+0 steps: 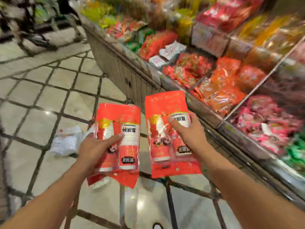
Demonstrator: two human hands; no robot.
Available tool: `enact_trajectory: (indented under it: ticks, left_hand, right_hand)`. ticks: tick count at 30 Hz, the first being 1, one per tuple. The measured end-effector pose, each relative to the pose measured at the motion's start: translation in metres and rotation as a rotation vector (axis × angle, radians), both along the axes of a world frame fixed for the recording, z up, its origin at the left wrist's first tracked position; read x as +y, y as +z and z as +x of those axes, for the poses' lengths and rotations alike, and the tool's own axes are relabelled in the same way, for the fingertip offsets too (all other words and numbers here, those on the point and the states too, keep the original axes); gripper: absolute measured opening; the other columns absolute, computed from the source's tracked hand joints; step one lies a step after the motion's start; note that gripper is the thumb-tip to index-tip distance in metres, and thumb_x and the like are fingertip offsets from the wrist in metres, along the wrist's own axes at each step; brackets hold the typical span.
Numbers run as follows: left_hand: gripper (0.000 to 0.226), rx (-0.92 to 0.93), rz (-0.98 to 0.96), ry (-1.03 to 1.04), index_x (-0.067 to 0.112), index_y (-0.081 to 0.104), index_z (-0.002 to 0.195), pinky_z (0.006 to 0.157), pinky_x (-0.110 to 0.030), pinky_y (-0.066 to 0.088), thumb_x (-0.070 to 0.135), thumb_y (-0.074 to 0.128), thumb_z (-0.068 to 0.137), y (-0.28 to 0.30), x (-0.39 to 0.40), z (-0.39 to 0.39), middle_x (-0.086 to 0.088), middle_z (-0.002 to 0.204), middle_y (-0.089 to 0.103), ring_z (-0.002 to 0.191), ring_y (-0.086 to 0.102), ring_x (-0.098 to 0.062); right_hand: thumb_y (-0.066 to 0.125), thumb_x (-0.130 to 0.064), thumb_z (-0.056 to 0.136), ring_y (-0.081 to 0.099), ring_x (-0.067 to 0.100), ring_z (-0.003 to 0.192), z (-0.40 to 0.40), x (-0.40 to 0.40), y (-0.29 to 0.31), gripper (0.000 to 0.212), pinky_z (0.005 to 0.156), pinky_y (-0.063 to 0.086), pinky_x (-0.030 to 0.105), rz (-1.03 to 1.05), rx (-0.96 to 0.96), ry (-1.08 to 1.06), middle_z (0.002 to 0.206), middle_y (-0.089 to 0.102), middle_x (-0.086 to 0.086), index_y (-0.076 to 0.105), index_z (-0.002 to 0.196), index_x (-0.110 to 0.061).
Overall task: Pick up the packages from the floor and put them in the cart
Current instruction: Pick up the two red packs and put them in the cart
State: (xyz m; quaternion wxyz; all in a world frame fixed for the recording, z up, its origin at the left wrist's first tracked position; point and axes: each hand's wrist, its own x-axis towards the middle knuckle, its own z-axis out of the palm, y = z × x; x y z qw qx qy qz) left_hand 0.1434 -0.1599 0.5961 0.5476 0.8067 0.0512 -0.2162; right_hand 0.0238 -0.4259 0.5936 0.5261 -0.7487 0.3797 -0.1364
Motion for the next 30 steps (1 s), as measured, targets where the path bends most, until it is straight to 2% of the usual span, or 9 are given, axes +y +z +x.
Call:
enact_trajectory:
  ticks: [2,5,9,13,17,19,22,27,30]
  left_hand:
    - [0.038,-0.051,-0.037,-0.066,0.014,0.075,0.087,0.065,-0.027,0.063,0.037,0.096,0.065,0.034,-0.020,0.001,0.007,0.065,0.076,0.058,0.073,-0.007]
    - [0.045,-0.104,-0.111,-0.186,0.021,0.080,0.091,0.088,-0.051,0.062,0.043,0.098,0.057,0.079,-0.055,0.001,0.002,0.085,0.082,0.082,0.078,-0.022]
    - [0.048,-0.146,-0.205,-0.376,0.019,0.081,0.092,0.087,-0.051,0.061,0.045,0.098,0.055,0.134,-0.107,-0.022,-0.002,0.087,0.082,0.080,0.078,-0.024]
    - [0.078,-0.191,-0.272,-0.580,0.022,0.079,0.097,0.083,-0.048,0.062,0.067,0.096,0.036,0.175,-0.157,-0.060,0.003,0.086,0.081,0.078,0.076,-0.022]
    - [0.042,-0.208,-0.337,-0.822,0.015,0.073,0.081,0.057,-0.028,0.056,0.040,0.097,0.058,0.211,-0.189,-0.143,0.009,0.062,0.075,0.059,0.072,-0.014]
    - [0.043,-0.223,-0.348,-0.925,0.014,0.076,0.086,0.070,-0.034,0.060,0.041,0.097,0.060,0.219,-0.200,-0.186,0.002,0.074,0.078,0.072,0.075,-0.020]
    - [0.066,-0.238,-0.349,-1.070,0.015,0.079,0.091,0.080,-0.043,0.062,0.062,0.096,0.047,0.228,-0.214,-0.255,-0.004,0.082,0.080,0.080,0.076,-0.024]
    - [0.080,-0.168,-0.385,-1.292,0.021,0.080,0.091,0.082,-0.051,0.063,0.073,0.094,0.032,0.238,-0.224,-0.381,0.000,0.084,0.081,0.081,0.078,-0.024]
    - [0.077,-0.110,-0.432,-1.415,0.022,0.080,0.095,0.084,-0.053,0.062,0.067,0.098,0.036,0.243,-0.214,-0.464,0.002,0.087,0.082,0.083,0.078,-0.024]
  right_hand:
    - [0.083,-0.049,0.082,0.065,-0.003,0.087,-0.020,-0.013,0.047,0.054,0.085,0.049,0.031,-0.015,-0.064,-0.053,0.096,0.066,-0.024,0.054,0.124,-0.033]
    - [0.082,-0.058,0.079,0.071,0.010,0.102,-0.063,-0.028,0.103,0.073,0.094,0.054,0.038,-0.078,-0.119,-0.187,0.113,0.073,-0.013,0.052,0.140,-0.031]
    - [0.077,-0.064,0.081,0.068,0.016,0.104,-0.142,-0.036,0.161,0.066,0.088,0.051,0.038,-0.178,-0.128,-0.415,0.109,0.070,-0.015,0.055,0.134,-0.032]
    - [0.074,-0.059,0.088,0.063,0.019,0.106,-0.239,-0.026,0.199,0.048,0.085,0.042,0.034,-0.267,-0.108,-0.655,0.102,0.063,-0.015,0.053,0.122,-0.031]
    - [0.074,-0.063,0.085,0.065,0.020,0.111,-0.344,0.007,0.224,0.063,0.079,0.041,0.030,-0.352,-0.117,-0.911,0.117,0.070,-0.002,0.062,0.129,-0.019]
    - [0.072,-0.065,0.085,0.065,0.021,0.111,-0.396,0.031,0.235,0.064,0.084,0.041,0.031,-0.368,-0.096,-1.008,0.119,0.071,-0.001,0.062,0.130,-0.020]
    - [0.067,-0.075,0.075,0.066,0.025,0.113,-0.471,0.073,0.247,0.079,0.087,0.042,0.033,-0.384,-0.065,-1.149,0.121,0.072,0.003,0.061,0.131,-0.020]
    - [0.071,-0.062,0.088,0.068,0.021,0.105,-0.585,0.150,0.260,0.043,0.088,0.047,0.035,-0.402,-0.046,-1.395,0.109,0.072,-0.004,0.062,0.118,-0.032]
    - [0.070,-0.067,0.085,0.072,0.017,0.098,-0.649,0.193,0.263,0.045,0.089,0.054,0.039,-0.441,-0.031,-1.492,0.103,0.073,-0.010,0.063,0.114,-0.034]
